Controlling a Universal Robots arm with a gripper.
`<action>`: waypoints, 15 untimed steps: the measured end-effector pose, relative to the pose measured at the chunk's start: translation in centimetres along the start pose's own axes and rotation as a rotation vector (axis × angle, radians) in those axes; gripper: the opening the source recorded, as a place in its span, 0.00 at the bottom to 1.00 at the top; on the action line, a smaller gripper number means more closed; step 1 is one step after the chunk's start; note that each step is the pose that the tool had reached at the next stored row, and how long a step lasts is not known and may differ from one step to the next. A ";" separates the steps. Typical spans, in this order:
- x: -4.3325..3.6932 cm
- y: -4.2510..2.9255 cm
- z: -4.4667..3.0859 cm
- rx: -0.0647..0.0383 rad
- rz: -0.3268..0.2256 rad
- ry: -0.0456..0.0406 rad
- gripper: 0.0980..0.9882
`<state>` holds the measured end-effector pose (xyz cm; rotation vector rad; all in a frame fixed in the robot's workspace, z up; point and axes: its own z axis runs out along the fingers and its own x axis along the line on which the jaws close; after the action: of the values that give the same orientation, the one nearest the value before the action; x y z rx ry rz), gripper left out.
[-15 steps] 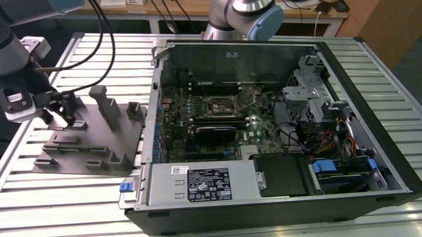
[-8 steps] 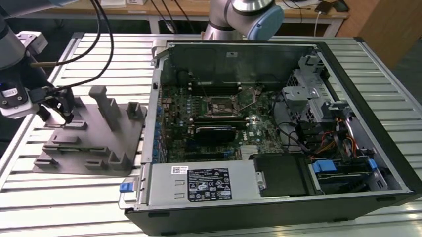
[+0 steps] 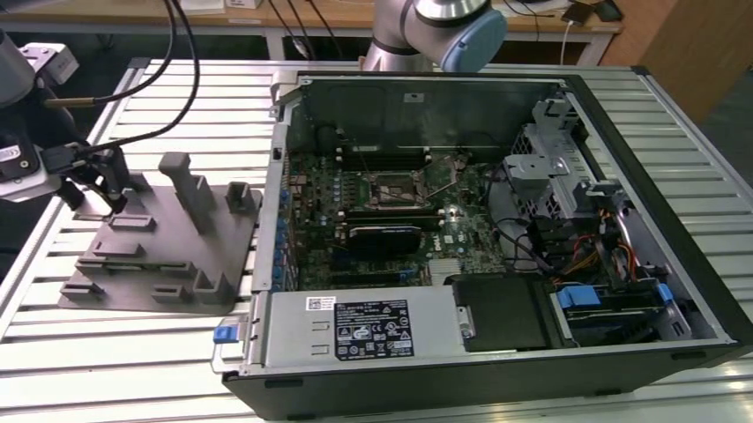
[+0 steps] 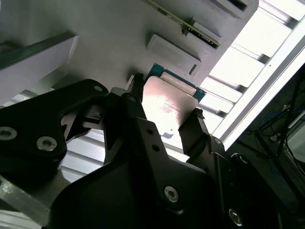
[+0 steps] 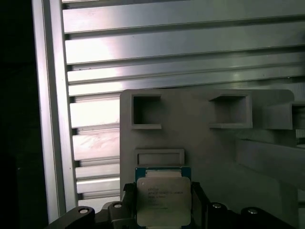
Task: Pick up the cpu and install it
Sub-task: 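Pick up the cpu and move it towards the insertion slot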
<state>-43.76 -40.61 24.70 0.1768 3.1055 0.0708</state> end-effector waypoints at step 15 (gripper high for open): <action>-0.08 0.14 -2.96 -0.001 0.000 -0.0056 0.50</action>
<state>-43.76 -40.61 27.67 0.1763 3.0999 0.0711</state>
